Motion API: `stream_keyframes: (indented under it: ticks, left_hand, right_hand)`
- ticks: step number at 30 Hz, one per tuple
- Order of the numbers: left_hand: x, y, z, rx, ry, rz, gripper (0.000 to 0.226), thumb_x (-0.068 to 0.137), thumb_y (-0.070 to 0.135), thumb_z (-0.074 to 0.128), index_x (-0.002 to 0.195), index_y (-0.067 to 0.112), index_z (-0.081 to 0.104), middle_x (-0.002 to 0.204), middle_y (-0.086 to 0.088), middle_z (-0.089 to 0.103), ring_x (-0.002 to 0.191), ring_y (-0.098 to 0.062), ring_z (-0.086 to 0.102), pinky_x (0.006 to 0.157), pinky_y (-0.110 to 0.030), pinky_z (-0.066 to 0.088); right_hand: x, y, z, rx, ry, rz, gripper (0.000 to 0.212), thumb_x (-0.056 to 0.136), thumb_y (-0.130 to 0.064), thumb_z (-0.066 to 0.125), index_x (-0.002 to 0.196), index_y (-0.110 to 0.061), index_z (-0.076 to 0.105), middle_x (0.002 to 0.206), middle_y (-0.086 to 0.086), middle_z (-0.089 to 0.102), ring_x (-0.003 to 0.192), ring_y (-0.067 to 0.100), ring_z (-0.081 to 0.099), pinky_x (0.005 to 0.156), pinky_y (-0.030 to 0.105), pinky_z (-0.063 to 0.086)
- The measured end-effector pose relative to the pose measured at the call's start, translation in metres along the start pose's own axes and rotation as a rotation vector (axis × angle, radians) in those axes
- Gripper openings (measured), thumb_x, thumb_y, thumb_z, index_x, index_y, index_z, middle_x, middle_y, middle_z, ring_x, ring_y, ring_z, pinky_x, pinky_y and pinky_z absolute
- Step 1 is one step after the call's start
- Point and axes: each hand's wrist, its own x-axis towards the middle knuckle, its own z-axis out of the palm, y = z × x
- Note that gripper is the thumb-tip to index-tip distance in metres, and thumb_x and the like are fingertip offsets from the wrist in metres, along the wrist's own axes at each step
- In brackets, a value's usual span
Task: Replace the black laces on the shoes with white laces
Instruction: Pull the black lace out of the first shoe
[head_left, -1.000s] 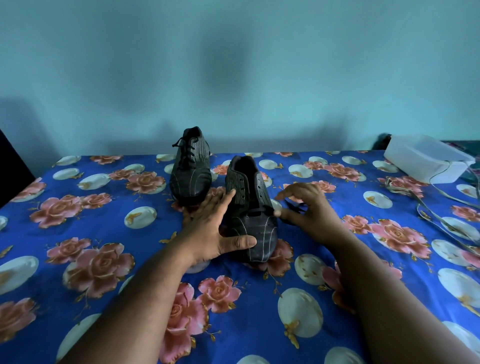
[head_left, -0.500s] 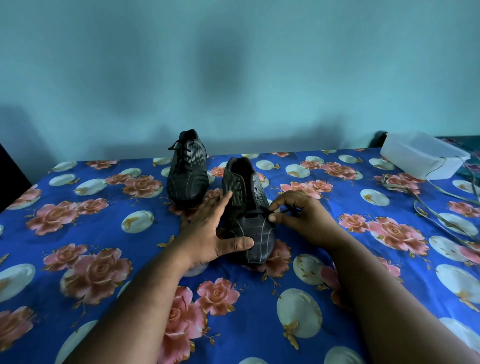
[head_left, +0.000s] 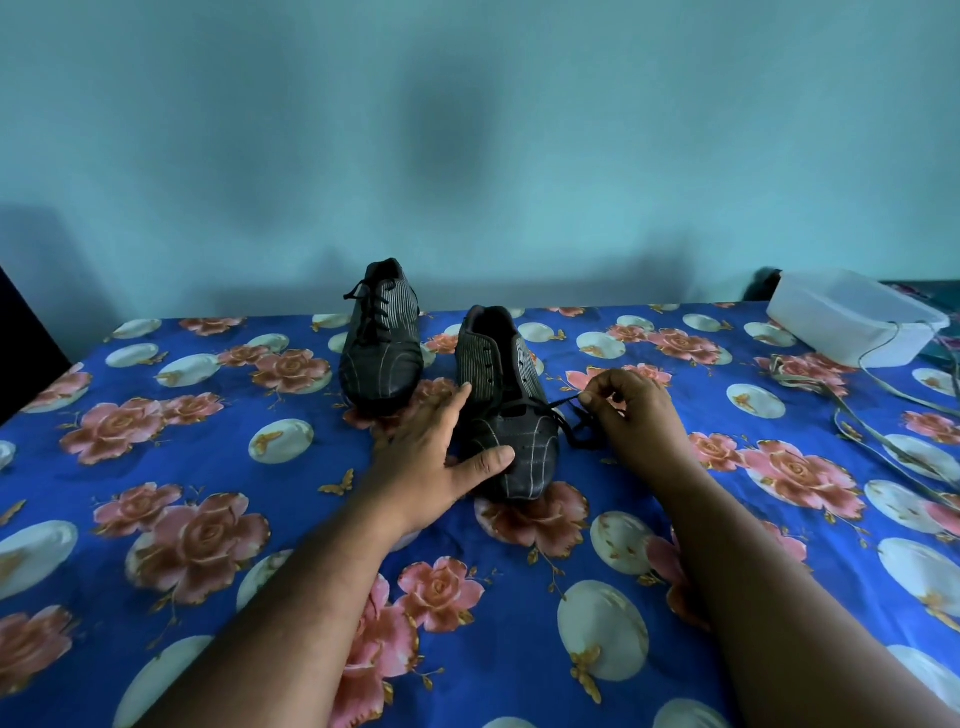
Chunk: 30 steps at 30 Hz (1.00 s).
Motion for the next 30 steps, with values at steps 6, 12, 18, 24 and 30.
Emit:
stream_keyframes:
  ticks: [6, 12, 18, 24, 30]
  left_hand:
    - [0.000, -0.003, -0.001, -0.162, -0.070, -0.008, 0.116, 0.058, 0.106, 0.038, 0.156, 0.051, 0.006, 0.153, 0.037, 0.006, 0.154, -0.004, 0.008, 0.123, -0.061, 0.002]
    - [0.002, -0.005, 0.002, -0.189, -0.057, -0.025, 0.115, 0.057, 0.105, 0.044, 0.154, 0.054, 0.008, 0.156, 0.033, 0.012, 0.153, -0.013, 0.022, 0.124, -0.059, 0.008]
    - [0.004, -0.005, 0.004, -0.177, -0.039, -0.042, 0.115, 0.055, 0.106, 0.043, 0.152, 0.055, 0.009, 0.166, 0.011, 0.024, 0.152, -0.013, 0.024, 0.123, -0.060, 0.010]
    - [0.004, -0.006, 0.003, -0.167, -0.036, -0.053, 0.114, 0.054, 0.106, 0.042, 0.151, 0.056, 0.009, 0.165, 0.009, 0.027, 0.151, -0.015, 0.028, 0.123, -0.060, 0.013]
    - [0.003, -0.004, 0.003, -0.152, -0.041, -0.068, 0.112, 0.054, 0.106, 0.043, 0.149, 0.059, 0.007, 0.166, 0.009, 0.026, 0.152, -0.017, 0.028, 0.123, -0.060, 0.013]
  right_hand:
    - [-0.009, -0.014, -0.006, 0.126, -0.105, -0.154, 0.018, 0.088, -0.038, 0.074, 0.105, -0.037, 0.068, 0.109, -0.014, 0.062, 0.107, 0.013, 0.053, 0.088, 0.022, 0.043]
    - [-0.011, -0.024, -0.004, 0.231, -0.174, -0.213, 0.008, 0.091, -0.032, 0.072, 0.087, -0.025, 0.073, 0.082, -0.005, 0.068, 0.084, 0.024, 0.063, 0.076, 0.051, 0.053]
    - [-0.012, -0.027, -0.013, 0.399, -0.108, -0.070, 0.012, 0.083, -0.032, 0.077, 0.095, -0.031, 0.076, 0.100, -0.007, 0.073, 0.093, 0.017, 0.063, 0.082, 0.034, 0.052]
    - [-0.013, -0.035, -0.002, 0.324, -0.188, -0.109, 0.007, 0.089, -0.019, 0.077, 0.083, -0.019, 0.077, 0.076, -0.009, 0.071, 0.070, 0.003, 0.063, 0.066, 0.020, 0.049]
    - [-0.007, -0.029, -0.009, 0.410, 0.050, 0.170, 0.020, 0.102, -0.030, 0.058, 0.090, -0.015, 0.064, 0.087, 0.001, 0.069, 0.077, 0.012, 0.057, 0.071, 0.031, 0.046]
